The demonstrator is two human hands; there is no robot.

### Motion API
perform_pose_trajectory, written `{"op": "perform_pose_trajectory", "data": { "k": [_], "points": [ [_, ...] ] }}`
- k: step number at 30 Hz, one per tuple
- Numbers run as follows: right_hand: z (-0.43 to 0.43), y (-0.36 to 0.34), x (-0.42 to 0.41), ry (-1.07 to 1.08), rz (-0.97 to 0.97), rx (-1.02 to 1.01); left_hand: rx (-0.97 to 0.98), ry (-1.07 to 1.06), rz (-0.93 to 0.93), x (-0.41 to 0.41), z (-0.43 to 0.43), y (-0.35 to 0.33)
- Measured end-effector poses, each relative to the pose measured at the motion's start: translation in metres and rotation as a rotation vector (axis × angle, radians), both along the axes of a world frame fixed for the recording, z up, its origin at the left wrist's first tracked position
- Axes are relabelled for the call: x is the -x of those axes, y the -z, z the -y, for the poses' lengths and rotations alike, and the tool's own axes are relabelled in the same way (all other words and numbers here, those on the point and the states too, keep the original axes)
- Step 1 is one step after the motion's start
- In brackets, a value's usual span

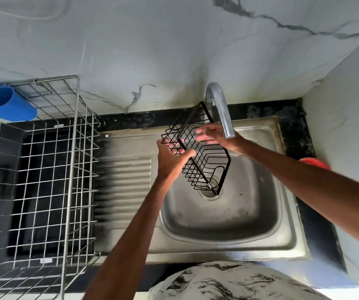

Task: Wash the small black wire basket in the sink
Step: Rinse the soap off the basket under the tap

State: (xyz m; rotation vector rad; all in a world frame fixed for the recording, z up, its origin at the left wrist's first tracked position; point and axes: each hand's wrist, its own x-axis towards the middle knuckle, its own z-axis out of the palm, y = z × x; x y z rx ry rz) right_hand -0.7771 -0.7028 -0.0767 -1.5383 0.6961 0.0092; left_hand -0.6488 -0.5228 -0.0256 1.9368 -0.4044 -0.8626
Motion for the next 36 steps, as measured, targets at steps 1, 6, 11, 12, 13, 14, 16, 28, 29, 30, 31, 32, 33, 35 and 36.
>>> {"op": "perform_pose_trajectory", "data": {
  "k": [1,6,11,12,13,14,16,28,29,30,31,32,33,35,36],
  "points": [
    [-0.004,0.001,-0.002,-0.012,-0.02,-0.057,0.004,-0.009,0.0,0.0,0.0,0.0],
    [-0.03,0.041,0.026,0.147,-0.218,-0.277,0.059,-0.056,0.004,-0.006,-0.004,0.004],
    [-0.038,0.052,0.036,0.621,-0.148,-0.537,0.037,-0.033,-0.007,0.002,-0.009,0.01],
    [-0.04,0.052,0.038,0.728,-0.133,-0.554,0.054,-0.047,-0.001,0.005,-0.01,0.013],
    [-0.044,0.052,0.04,0.822,-0.137,-0.503,0.07,-0.063,0.006,0.007,-0.011,0.016],
    [-0.048,0.053,0.042,0.89,-0.185,-0.37,0.084,-0.084,0.014,0.009,-0.012,0.015],
    [-0.058,0.055,0.042,0.941,-0.315,-0.017,0.109,-0.125,0.014,0.013,-0.013,0.013],
    [-0.072,0.064,0.02,0.735,-0.17,-0.39,0.125,-0.044,-0.24,0.008,-0.044,-0.014],
    [-0.069,0.064,0.02,0.71,-0.176,-0.409,0.125,-0.012,-0.307,0.0,-0.048,-0.019],
    [-0.066,0.066,0.021,0.686,-0.184,-0.427,0.115,0.008,-0.363,-0.007,-0.05,-0.025],
    [-0.063,0.068,0.021,0.659,-0.195,-0.433,0.09,0.021,-0.404,-0.013,-0.049,-0.031],
    [-0.06,0.069,0.022,0.631,-0.193,-0.437,0.044,0.03,-0.433,-0.019,-0.046,-0.038],
    [-0.058,0.067,0.023,0.594,-0.202,-0.42,-0.011,0.036,-0.446,-0.024,-0.041,-0.046],
    [-0.055,0.064,0.024,0.507,-0.224,-0.354,-0.1,-0.006,-0.468,-0.035,-0.028,-0.054],
    [-0.053,0.064,0.025,0.467,-0.23,-0.324,-0.143,-0.027,-0.475,-0.042,-0.022,-0.056]
  ]
}}
